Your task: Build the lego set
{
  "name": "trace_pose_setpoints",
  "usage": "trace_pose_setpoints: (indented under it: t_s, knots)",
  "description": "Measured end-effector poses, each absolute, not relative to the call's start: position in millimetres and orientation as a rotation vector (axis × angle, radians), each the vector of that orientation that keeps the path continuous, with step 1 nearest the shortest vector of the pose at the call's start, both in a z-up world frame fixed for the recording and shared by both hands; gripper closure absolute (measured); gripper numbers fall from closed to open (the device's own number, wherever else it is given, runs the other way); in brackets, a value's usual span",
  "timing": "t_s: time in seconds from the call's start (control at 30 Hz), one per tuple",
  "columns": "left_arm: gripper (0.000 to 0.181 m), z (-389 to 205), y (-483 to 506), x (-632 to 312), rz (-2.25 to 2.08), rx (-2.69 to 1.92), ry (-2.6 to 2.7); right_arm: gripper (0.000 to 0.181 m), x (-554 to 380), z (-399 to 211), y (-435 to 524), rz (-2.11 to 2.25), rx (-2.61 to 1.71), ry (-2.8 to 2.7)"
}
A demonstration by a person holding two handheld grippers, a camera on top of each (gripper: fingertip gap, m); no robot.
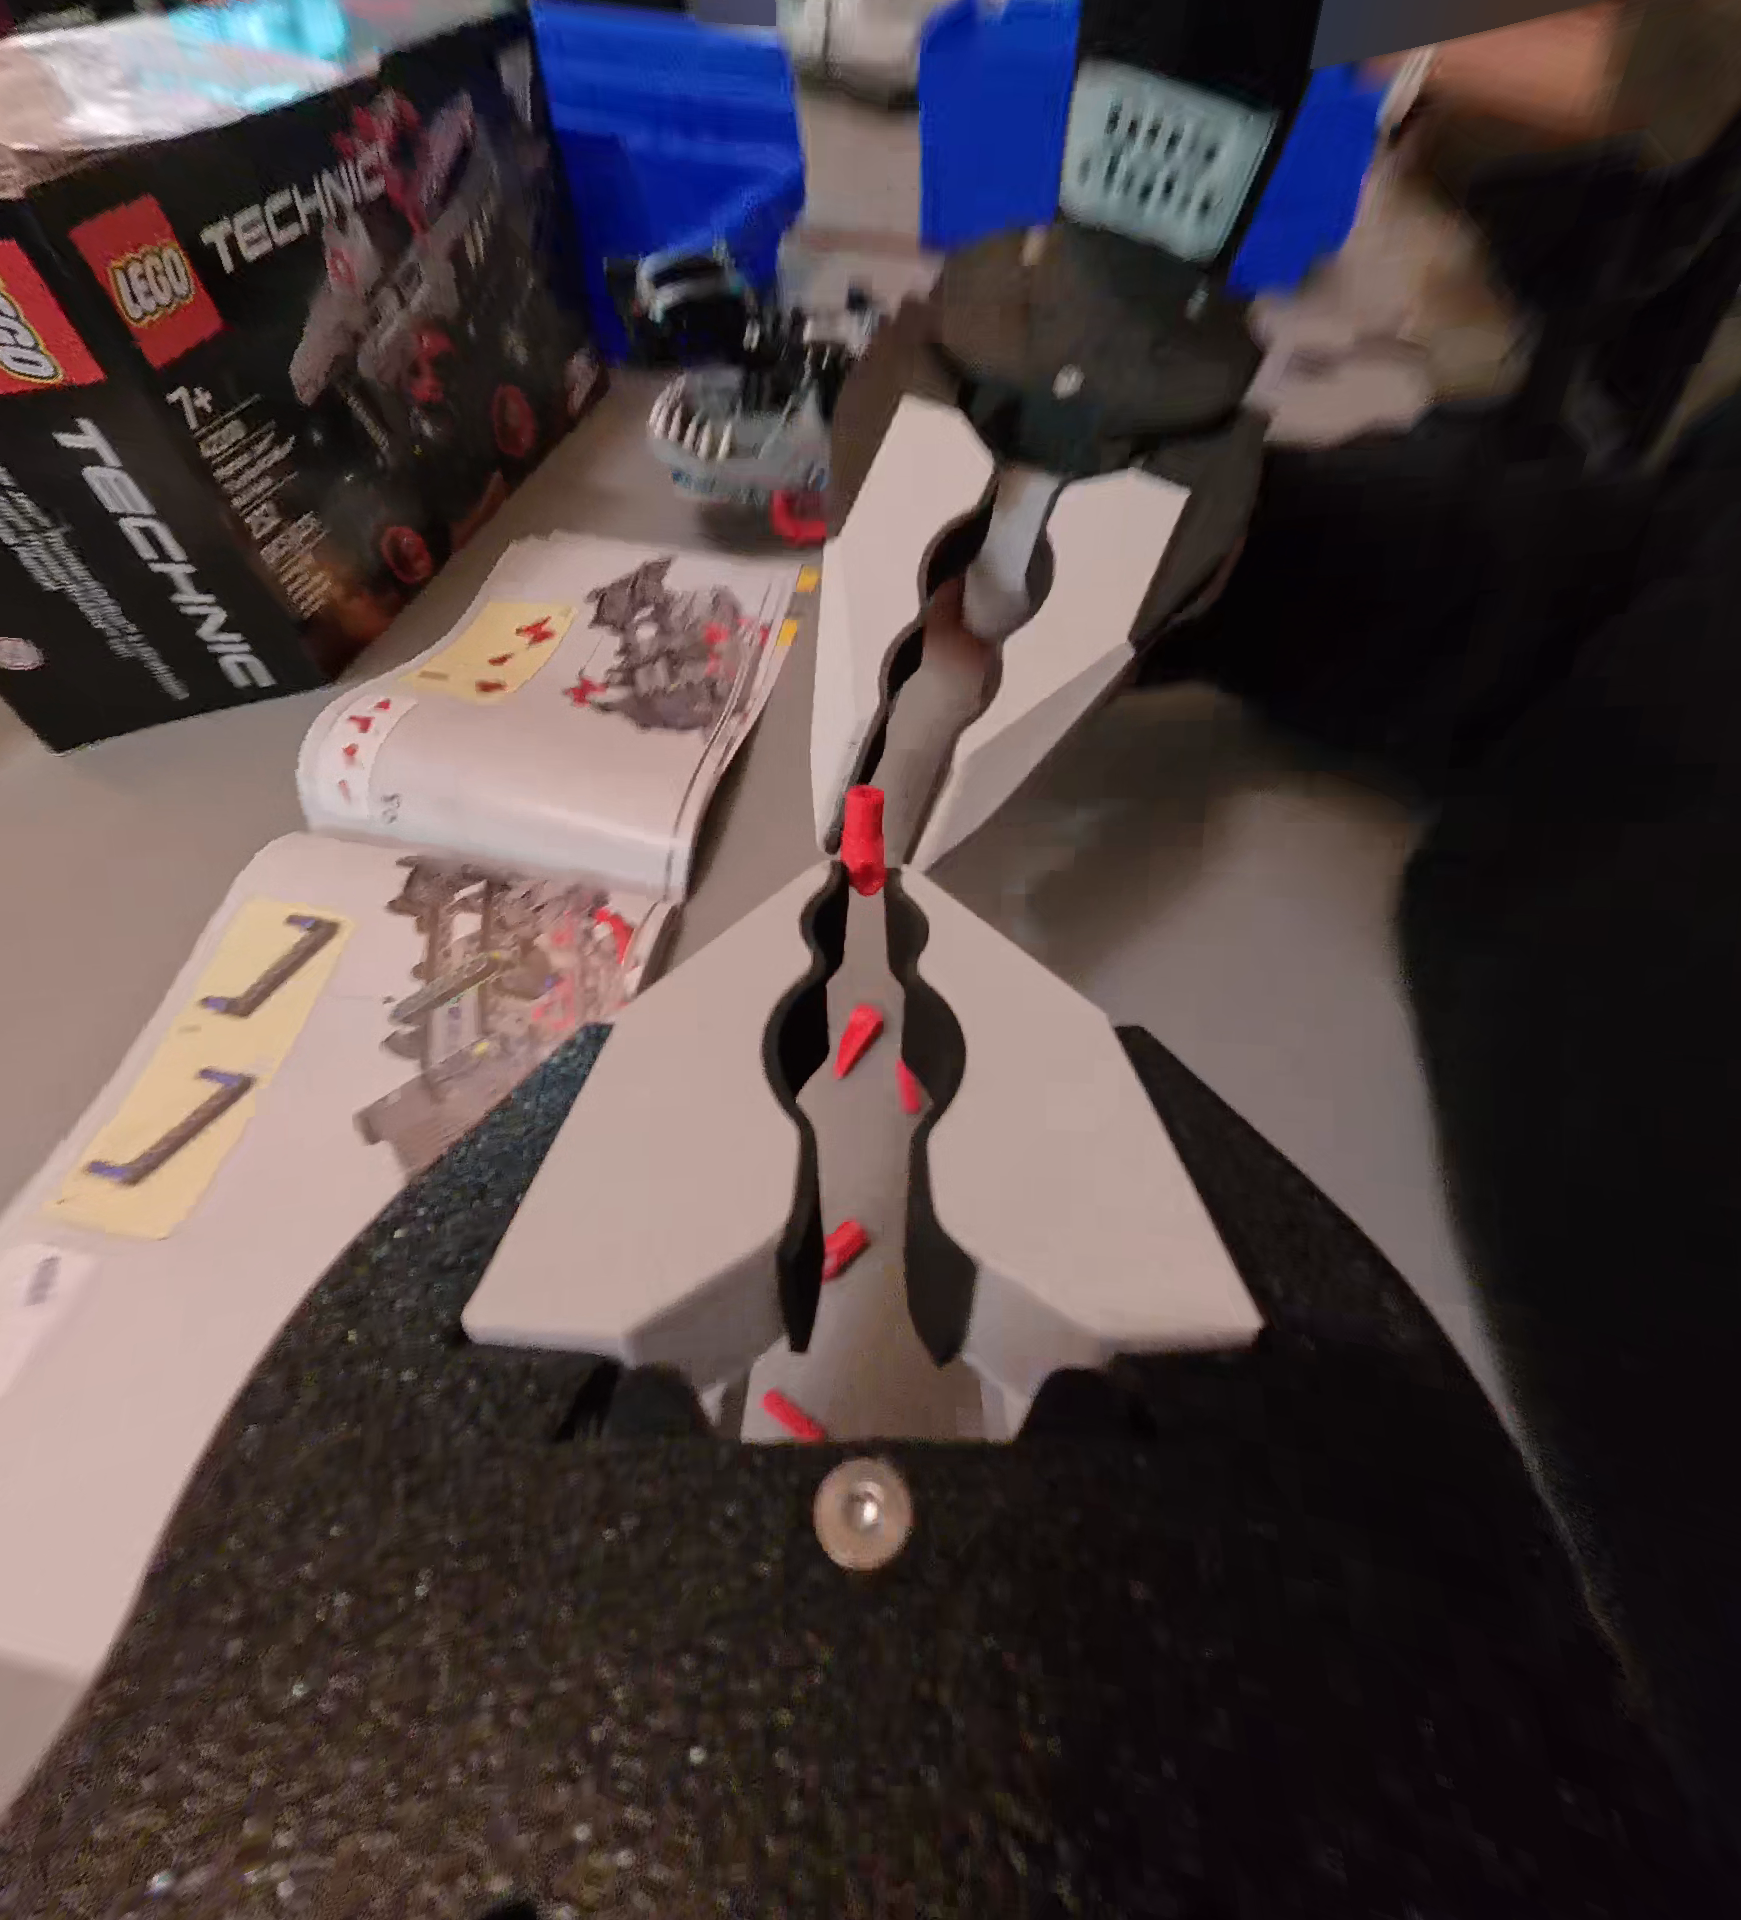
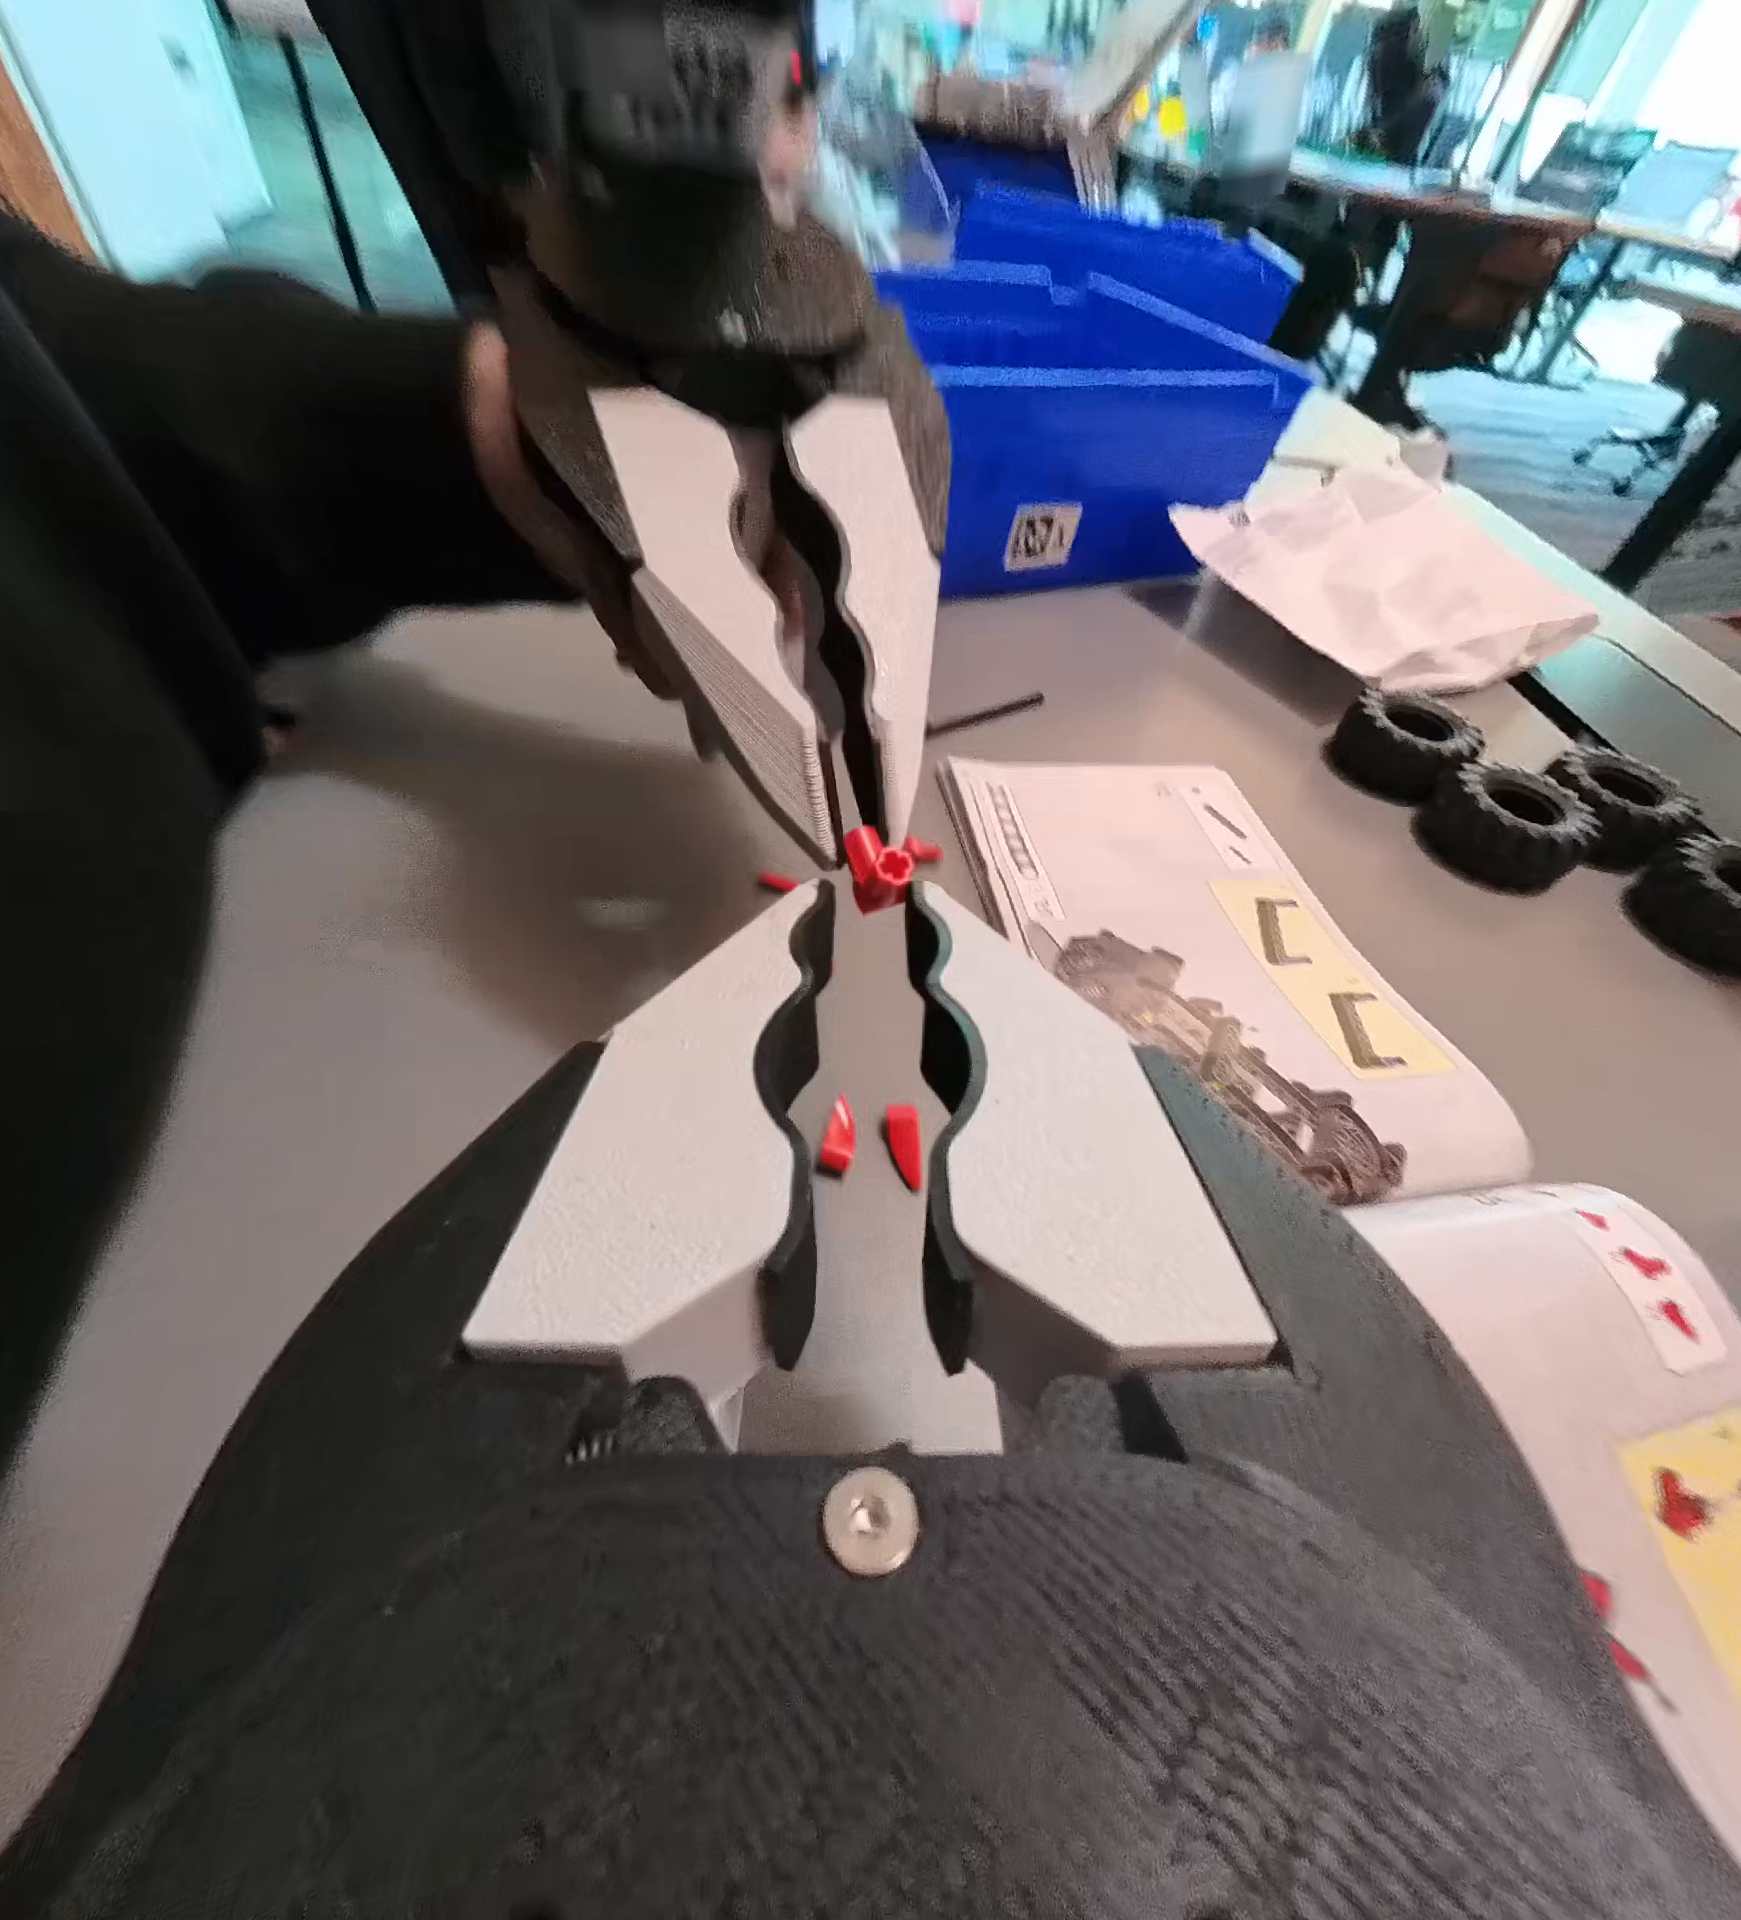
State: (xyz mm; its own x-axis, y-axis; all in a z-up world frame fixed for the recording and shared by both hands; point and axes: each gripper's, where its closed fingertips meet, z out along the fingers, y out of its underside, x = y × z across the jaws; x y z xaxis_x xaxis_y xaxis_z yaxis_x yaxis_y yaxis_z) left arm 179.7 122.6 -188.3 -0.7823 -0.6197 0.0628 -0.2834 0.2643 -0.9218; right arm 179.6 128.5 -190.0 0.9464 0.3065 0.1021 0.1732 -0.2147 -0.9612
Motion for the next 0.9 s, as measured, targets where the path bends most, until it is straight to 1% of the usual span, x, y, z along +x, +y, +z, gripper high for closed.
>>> trace_pose_setpoints:
  t_s: [0.03,0.1,0.13,0.23,0.3,0.37,0.6,0.77,0.8,0.87,0.9]
  knots:
    - [0.177,-181,122,178,-1.647,-0.855,2.186,0.169,178,-183,127,0.185,-1.745,-0.327]
    - [0.177,-168,122,176,-1.844,-0.869,2.093,0.167,175,-168,126,0.297,-1.643,-0.269]
    - [0.177,-164,121,175,-1.903,-0.854,2.063,0.171,175,-164,126,0.333,-1.611,-0.248]
    - [0.177,-160,118,173,-1.977,-0.822,2.025,0.173,171,-162,127,0.404,-1.579,-0.23]
    - [0.177,-158,116,172,-1.995,-0.803,2.015,0.17,168,-160,128,0.417,-1.561,-0.232]
    - [0.177,-157,115,171,-2.0,-0.785,2.019,0.174,168,-159,127,0.408,-1.551,-0.236]
    - [0.177,-156,113,170,-1.99,-0.739,2.03,0.173,169,-151,122,0.48,-1.488,-0.205]
    - [0.177,-164,116,170,-1.888,-0.745,2.086,0.174,167,-157,124,0.479,-1.545,-0.22]
    - [0.176,-168,122,170,-1.815,-0.748,2.116,0.174,168,-161,125,0.433,-1.579,-0.233]
    - [0.169,-170,151,178,-1.61,-0.793,2.116,0.175,180,-170,128,0.329,-1.634,-0.197]
    - [0.17,-172,171,182,-1.49,-0.846,2.12,0.175,186,-176,128,0.296,-1.67,-0.175]
